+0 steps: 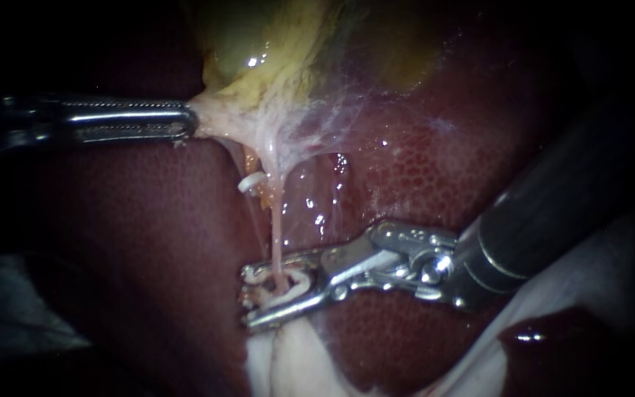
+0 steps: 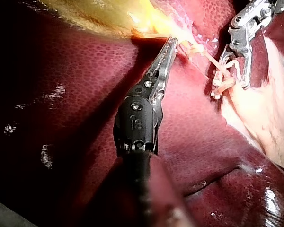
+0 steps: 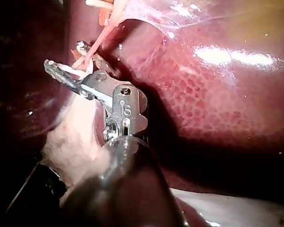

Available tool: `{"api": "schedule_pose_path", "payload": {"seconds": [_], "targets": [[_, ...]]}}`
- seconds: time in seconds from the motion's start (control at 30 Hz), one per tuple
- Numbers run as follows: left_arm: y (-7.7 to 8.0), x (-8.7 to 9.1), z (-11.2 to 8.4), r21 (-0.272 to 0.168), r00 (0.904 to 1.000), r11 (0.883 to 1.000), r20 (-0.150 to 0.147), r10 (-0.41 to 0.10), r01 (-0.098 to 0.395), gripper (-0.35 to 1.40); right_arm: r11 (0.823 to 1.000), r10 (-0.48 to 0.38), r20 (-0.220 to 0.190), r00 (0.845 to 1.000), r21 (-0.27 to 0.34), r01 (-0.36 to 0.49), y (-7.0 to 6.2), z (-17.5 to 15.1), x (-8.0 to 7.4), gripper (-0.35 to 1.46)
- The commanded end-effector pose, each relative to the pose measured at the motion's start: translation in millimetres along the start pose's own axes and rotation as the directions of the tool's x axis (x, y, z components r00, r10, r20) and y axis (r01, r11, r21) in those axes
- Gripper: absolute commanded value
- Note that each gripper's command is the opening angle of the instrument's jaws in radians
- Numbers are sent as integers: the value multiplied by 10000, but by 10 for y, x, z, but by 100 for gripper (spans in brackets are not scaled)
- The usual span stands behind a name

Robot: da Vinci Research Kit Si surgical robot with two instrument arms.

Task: Clipping first clip right tube

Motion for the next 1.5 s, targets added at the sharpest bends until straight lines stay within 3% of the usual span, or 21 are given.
{"api": "schedule_pose_path", "payload": {"seconds": [0.03,0.2,0.6,0.87,1.3,1.43,1.5], "targets": [[0,0,0,11,10000,10000,2,-5,5,-35,10000,-5,-57,10000,33,5,-1,0,1,49],[0,0,0,11,10000,10000,2,-5,5,-35,9993,271,-208,9994,271,-265,-5,-1,3,49],[0,0,0,8,10000,10000,3,-4,4,-35,9934,734,-651,9952,930,-672,-33,-6,20,46],[0,0,0,8,10000,10000,3,-4,4,-35,9894,1146,-611,9915,963,-1084,-34,-7,20,38],[0,0,0,7,10000,10000,3,-5,5,-35,9836,1554,-588,9861,1015,-1490,-34,-10,19,-5],[0,0,0,7,10000,10000,3,-5,5,-35,9817,1670,-574,9843,1025,-1605,-33,-11,18,-35],[0,0,0,7,10000,10000,3,-5,5,-35,9799,1787,-580,9822,1010,-1723,-32,-12,18,-35]]}}
